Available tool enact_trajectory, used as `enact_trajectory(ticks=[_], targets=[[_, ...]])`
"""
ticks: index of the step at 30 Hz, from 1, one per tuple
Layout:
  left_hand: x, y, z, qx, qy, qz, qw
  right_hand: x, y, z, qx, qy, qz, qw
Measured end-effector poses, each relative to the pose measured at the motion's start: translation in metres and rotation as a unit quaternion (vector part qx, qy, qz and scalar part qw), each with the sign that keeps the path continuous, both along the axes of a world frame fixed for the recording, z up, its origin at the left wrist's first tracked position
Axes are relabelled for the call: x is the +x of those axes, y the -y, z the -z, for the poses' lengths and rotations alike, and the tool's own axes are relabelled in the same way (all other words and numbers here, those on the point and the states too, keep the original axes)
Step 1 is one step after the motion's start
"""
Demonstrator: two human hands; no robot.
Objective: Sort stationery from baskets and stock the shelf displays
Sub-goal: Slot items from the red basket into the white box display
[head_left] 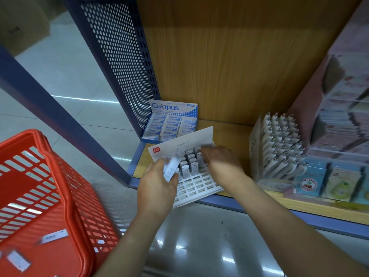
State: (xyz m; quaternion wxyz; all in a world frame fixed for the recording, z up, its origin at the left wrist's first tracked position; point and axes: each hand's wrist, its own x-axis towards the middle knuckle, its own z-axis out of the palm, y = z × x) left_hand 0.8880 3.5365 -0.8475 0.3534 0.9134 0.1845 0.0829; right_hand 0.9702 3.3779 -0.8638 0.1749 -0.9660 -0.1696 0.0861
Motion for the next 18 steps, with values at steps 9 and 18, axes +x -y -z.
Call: enact_trajectory(ticks=[9,18], targets=[[-0.012,0.028,-0.010,-0.024,-0.012,0.062,0.998,-0.036,-0.004,-0.019,0.443,-0.151,0.177,0.866],[-0.017,0.034,-0.009,-0.012,-0.078,0.118,0.990,-0.057,0.005,-0.031,0.609,-0.297,0.149,0.720]])
